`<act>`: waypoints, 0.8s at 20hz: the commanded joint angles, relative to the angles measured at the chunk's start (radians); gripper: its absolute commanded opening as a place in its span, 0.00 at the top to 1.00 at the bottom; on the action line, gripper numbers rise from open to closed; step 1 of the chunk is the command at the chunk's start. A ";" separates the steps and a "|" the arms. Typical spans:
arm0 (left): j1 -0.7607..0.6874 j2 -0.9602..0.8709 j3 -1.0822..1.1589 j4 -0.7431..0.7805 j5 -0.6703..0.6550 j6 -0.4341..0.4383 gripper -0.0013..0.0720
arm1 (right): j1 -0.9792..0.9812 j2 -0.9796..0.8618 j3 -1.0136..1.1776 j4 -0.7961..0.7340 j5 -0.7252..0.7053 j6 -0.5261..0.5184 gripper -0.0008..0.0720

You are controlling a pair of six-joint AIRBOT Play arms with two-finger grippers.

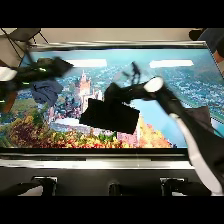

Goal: Fold the shirts.

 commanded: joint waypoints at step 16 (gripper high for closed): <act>0.089 0.270 -0.025 0.066 -0.084 0.001 0.94 | -0.281 -0.009 -0.033 -0.640 0.438 0.171 0.08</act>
